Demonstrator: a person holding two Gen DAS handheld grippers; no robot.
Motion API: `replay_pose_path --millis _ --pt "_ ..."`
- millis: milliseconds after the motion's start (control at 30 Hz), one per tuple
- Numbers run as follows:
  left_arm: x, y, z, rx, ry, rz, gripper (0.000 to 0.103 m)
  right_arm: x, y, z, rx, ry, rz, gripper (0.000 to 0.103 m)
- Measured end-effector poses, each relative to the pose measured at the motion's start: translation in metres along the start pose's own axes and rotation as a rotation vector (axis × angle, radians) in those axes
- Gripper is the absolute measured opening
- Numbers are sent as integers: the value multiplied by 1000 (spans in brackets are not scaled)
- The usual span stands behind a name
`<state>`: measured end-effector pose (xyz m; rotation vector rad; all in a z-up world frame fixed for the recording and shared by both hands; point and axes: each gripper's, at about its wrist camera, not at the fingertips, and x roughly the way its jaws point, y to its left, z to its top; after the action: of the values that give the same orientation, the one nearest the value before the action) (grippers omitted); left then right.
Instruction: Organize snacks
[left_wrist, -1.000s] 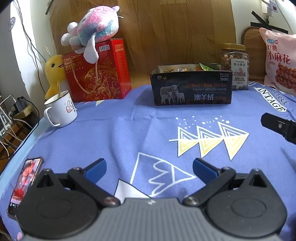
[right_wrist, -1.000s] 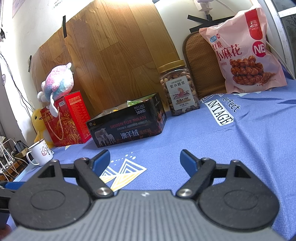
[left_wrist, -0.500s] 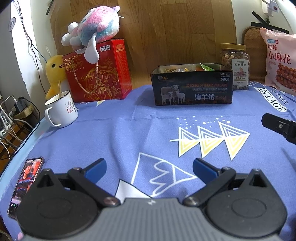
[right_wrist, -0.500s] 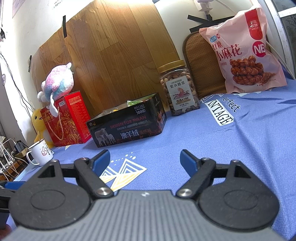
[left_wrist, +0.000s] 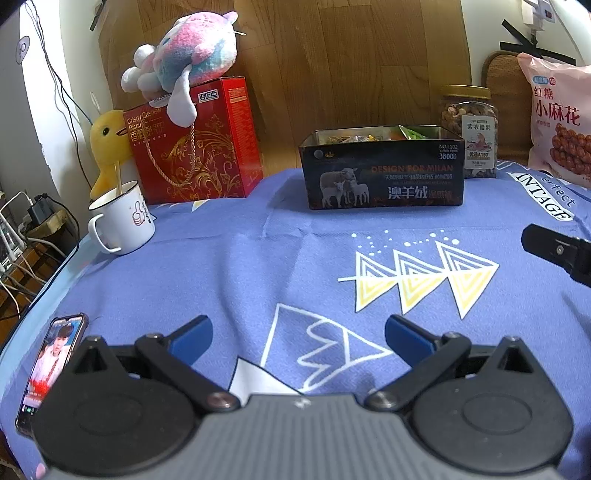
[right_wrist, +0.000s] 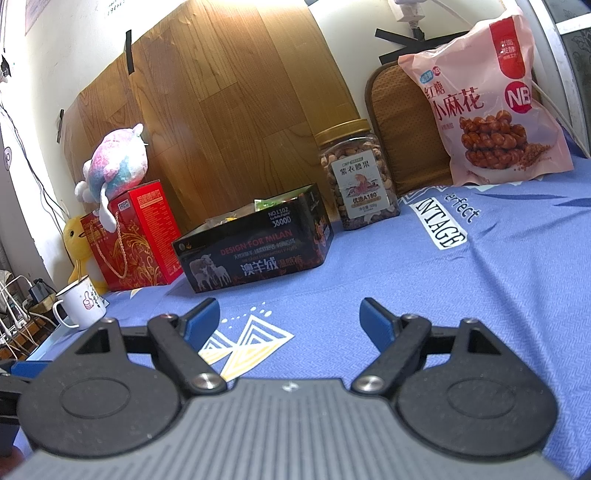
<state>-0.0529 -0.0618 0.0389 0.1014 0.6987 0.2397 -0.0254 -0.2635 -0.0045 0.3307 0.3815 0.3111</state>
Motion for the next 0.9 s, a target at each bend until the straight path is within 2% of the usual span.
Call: replay_pose_path --millis 900 --pt "5 -2 -5 8 9 5 103 0 -1 0 1 -1 0 85"
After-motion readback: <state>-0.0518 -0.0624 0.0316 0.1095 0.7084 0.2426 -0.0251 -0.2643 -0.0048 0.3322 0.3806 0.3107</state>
